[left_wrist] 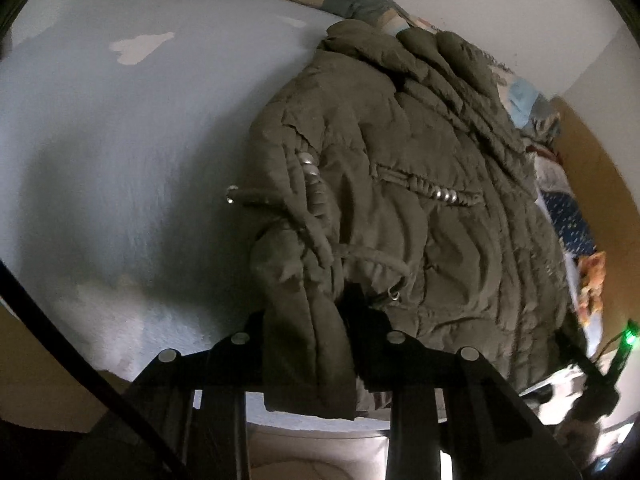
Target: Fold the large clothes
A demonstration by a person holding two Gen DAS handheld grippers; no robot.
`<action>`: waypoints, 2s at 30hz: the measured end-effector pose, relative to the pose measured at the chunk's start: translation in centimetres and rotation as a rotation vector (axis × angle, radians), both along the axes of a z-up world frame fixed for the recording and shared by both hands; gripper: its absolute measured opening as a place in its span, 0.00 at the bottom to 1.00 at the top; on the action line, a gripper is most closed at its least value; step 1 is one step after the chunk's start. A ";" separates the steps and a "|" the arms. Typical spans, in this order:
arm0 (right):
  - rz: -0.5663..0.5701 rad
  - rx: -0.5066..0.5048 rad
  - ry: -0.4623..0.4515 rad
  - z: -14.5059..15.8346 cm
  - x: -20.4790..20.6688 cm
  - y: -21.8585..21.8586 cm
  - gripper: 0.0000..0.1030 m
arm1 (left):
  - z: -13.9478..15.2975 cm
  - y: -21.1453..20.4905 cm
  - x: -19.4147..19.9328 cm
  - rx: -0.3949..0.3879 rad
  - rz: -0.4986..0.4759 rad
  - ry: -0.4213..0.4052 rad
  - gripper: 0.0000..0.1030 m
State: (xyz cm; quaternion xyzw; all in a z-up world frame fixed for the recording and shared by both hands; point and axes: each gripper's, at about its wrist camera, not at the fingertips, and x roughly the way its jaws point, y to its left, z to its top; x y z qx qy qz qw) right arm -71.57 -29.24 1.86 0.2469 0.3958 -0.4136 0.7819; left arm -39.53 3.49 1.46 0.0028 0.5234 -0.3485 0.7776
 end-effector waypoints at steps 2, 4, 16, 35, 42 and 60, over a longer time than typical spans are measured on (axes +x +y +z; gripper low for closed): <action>-0.003 0.009 -0.008 -0.1 -0.1 -0.1 0.38 | 0.4 -0.5 -0.4 0.035 -0.019 -0.053 0.27; -0.005 0.029 -0.021 -0.2 -0.2 -0.3 0.36 | 0.8 -1.3 -1.0 0.072 -0.044 -0.122 0.24; 0.009 0.057 -0.111 0.1 -1.2 -0.7 0.20 | 2.3 -3.0 -4.1 0.213 -0.109 -0.401 0.22; 0.016 -0.039 -0.201 3.7 -2.2 0.3 0.16 | 4.9 -2.7 -5.8 0.202 -0.111 -0.564 0.21; 0.022 -0.063 -0.219 5.0 -2.2 0.4 0.16 | 5.5 -2.5 -5.9 0.191 -0.104 -0.569 0.21; 0.034 -0.100 -0.233 7.4 -1.5 -0.1 0.16 | 7.5 -2.5 -5.8 0.152 -0.081 -0.568 0.21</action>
